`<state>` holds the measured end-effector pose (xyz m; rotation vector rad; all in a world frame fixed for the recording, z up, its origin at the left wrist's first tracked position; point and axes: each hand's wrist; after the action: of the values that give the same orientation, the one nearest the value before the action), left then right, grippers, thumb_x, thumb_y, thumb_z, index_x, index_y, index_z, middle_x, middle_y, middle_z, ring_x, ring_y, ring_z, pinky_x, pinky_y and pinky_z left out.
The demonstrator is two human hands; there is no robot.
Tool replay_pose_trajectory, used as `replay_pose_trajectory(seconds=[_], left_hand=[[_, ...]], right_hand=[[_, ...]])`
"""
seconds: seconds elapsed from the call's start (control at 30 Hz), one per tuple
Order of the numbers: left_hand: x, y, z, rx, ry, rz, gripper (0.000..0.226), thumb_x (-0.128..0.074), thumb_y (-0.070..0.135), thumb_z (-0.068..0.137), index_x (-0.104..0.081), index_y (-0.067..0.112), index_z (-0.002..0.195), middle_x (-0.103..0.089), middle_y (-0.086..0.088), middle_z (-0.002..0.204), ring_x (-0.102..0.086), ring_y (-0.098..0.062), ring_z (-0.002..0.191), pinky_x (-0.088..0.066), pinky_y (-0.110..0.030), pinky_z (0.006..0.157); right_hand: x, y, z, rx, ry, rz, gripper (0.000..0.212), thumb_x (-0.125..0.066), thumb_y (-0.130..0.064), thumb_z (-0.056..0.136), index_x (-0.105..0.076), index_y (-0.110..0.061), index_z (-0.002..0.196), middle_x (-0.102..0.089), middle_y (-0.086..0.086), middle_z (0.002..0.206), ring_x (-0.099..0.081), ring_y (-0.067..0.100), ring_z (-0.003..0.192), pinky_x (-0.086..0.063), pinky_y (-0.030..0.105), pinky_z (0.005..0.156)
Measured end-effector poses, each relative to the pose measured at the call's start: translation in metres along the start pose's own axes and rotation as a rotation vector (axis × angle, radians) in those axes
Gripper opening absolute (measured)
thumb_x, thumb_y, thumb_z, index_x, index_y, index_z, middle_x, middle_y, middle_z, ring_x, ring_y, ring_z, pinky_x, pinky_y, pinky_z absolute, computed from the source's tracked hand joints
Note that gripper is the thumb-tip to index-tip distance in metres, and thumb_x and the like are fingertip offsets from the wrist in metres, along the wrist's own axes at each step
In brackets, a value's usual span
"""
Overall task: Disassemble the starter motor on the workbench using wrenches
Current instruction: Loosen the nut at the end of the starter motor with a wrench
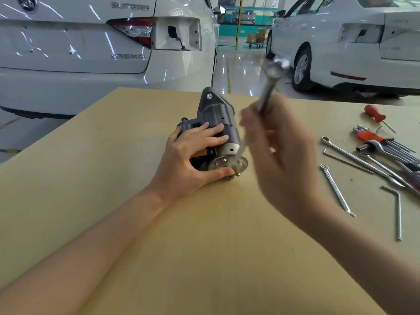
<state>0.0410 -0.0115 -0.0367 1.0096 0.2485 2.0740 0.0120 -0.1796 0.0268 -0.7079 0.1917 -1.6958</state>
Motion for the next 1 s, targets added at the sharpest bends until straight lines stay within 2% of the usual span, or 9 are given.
replay_pose_trajectory(seconds=[0.07, 0.2, 0.27, 0.4, 0.53, 0.63, 0.73, 0.83, 1.0], left_hand=[[0.003, 0.002, 0.0, 0.016, 0.008, -0.017, 0.064, -0.08, 0.053, 0.066, -0.062, 0.03, 0.123, -0.053, 0.011, 0.139, -0.039, -0.006, 0.137, -0.018, -0.055, 0.116], [0.004, 0.002, -0.001, 0.026, 0.001, -0.012, 0.065, -0.081, 0.051, 0.063, -0.062, 0.032, 0.122, -0.053, 0.015, 0.139, -0.039, -0.004, 0.137, -0.017, -0.056, 0.116], [0.004, 0.003, 0.0, 0.021, -0.001, 0.002, 0.065, -0.082, 0.048, 0.062, -0.062, 0.031, 0.122, -0.053, 0.015, 0.139, -0.04, -0.004, 0.136, -0.017, -0.054, 0.117], [0.004, 0.004, 0.0, 0.023, -0.003, 0.005, 0.065, -0.082, 0.048, 0.063, -0.063, 0.03, 0.122, -0.052, 0.014, 0.139, -0.04, -0.005, 0.136, -0.017, -0.054, 0.117], [0.005, 0.004, 0.0, 0.03, -0.019, 0.012, 0.065, -0.082, 0.048, 0.064, -0.063, 0.029, 0.123, -0.052, 0.014, 0.14, -0.039, -0.005, 0.137, -0.017, -0.055, 0.117], [0.004, 0.005, -0.001, 0.042, -0.023, 0.01, 0.064, -0.081, 0.049, 0.065, -0.062, 0.032, 0.123, -0.052, 0.016, 0.14, -0.038, -0.002, 0.137, -0.015, -0.053, 0.118], [0.005, 0.005, -0.002, 0.049, -0.025, 0.003, 0.063, -0.081, 0.049, 0.065, -0.061, 0.033, 0.123, -0.051, 0.016, 0.14, -0.037, -0.001, 0.137, -0.014, -0.052, 0.118], [0.005, 0.006, -0.002, 0.055, -0.032, -0.001, 0.063, -0.08, 0.049, 0.065, -0.061, 0.033, 0.123, -0.051, 0.016, 0.14, -0.037, -0.001, 0.137, -0.013, -0.052, 0.119], [0.007, 0.007, -0.001, 0.055, -0.046, 0.0, 0.065, -0.08, 0.05, 0.064, -0.061, 0.032, 0.124, -0.051, 0.016, 0.141, -0.036, -0.002, 0.138, -0.013, -0.053, 0.118]], right_hand=[[0.014, 0.009, -0.001, -0.35, 0.167, 0.299, 0.023, -0.046, -0.023, 0.098, -0.05, -0.014, 0.078, -0.043, -0.008, 0.05, -0.036, 0.008, 0.042, -0.029, 0.022, 0.041], [0.024, 0.041, -0.016, -1.062, 0.267, 0.669, 0.023, -0.047, -0.02, 0.097, -0.057, -0.01, 0.08, -0.03, -0.004, 0.042, -0.026, 0.01, 0.031, -0.025, 0.019, 0.032], [0.026, 0.046, -0.022, -1.231, 0.232, 0.817, 0.023, -0.051, -0.023, 0.096, -0.055, -0.011, 0.077, -0.028, -0.005, 0.042, -0.026, 0.008, 0.029, -0.028, 0.016, 0.031], [0.027, 0.048, -0.022, -1.209, 0.144, 0.92, 0.021, -0.058, -0.017, 0.091, -0.05, -0.013, 0.071, -0.043, -0.003, 0.045, -0.045, 0.009, 0.035, -0.041, 0.017, 0.037], [0.031, 0.046, -0.017, -1.095, 0.068, 1.058, 0.017, -0.046, -0.008, 0.093, -0.052, -0.009, 0.077, -0.059, 0.007, 0.057, -0.071, 0.024, 0.064, -0.054, 0.024, 0.051], [0.036, 0.047, -0.017, -0.989, 0.03, 0.923, 0.02, -0.044, -0.012, 0.095, -0.054, -0.008, 0.078, -0.058, 0.008, 0.054, -0.067, 0.026, 0.056, -0.051, 0.023, 0.048], [0.036, 0.05, -0.021, -0.854, 0.04, 0.701, 0.026, -0.052, -0.019, 0.094, -0.068, -0.011, 0.075, -0.05, 0.005, 0.053, -0.049, 0.019, 0.048, -0.042, 0.023, 0.046], [0.032, 0.053, -0.024, -0.852, 0.091, 0.712, 0.028, -0.05, -0.016, 0.093, -0.069, -0.011, 0.074, -0.043, 0.003, 0.05, -0.039, 0.016, 0.047, -0.036, 0.023, 0.046], [0.032, 0.055, -0.018, -0.846, -0.082, 0.971, 0.009, -0.051, -0.012, 0.08, -0.057, -0.007, 0.085, -0.067, 0.01, 0.065, -0.062, 0.019, 0.059, -0.052, 0.025, 0.059]])
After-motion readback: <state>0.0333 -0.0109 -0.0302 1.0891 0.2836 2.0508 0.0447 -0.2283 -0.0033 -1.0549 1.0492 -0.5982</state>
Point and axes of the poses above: each hand's wrist, its own z-axis towards the middle knuckle, its own x-axis out of the back of the hand, y = z × x
